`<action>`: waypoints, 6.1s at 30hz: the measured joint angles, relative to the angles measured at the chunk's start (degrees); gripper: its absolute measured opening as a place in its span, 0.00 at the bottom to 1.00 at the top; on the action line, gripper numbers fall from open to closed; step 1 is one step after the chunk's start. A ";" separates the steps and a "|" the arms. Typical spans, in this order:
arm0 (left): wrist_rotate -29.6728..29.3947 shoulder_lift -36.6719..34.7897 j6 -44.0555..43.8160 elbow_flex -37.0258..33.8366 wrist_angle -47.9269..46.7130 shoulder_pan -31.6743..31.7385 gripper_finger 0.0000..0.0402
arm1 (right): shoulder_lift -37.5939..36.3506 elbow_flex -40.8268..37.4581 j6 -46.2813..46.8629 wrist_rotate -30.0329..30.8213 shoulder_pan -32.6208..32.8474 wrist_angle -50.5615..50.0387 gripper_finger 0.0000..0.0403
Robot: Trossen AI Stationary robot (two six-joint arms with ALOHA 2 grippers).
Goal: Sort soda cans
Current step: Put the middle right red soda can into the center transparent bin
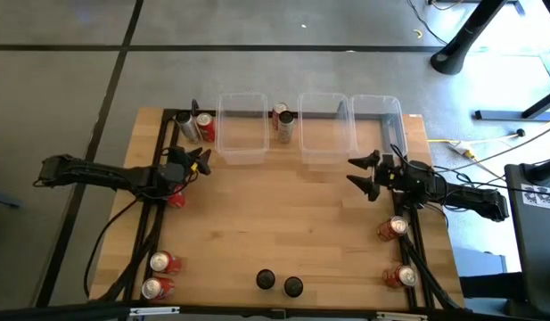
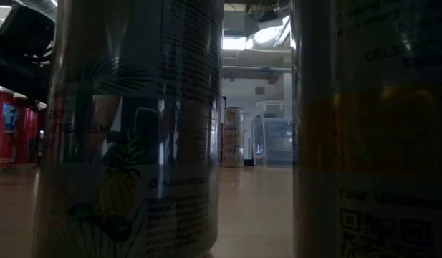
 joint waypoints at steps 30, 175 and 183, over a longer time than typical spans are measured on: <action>19.88 -0.24 26.75 11.41 2.00 0.00 0.55 | 0.00 3.98 -5.43 -7.12 0.00 -1.02 0.84; 21.34 -0.31 29.09 17.83 -8.05 0.06 0.55 | 64.22 45.25 51.21 -2.17 65.26 -76.27 0.84; 21.34 -0.31 29.05 17.83 -8.05 0.05 0.55 | 64.22 45.27 51.36 -2.09 65.24 -76.36 0.71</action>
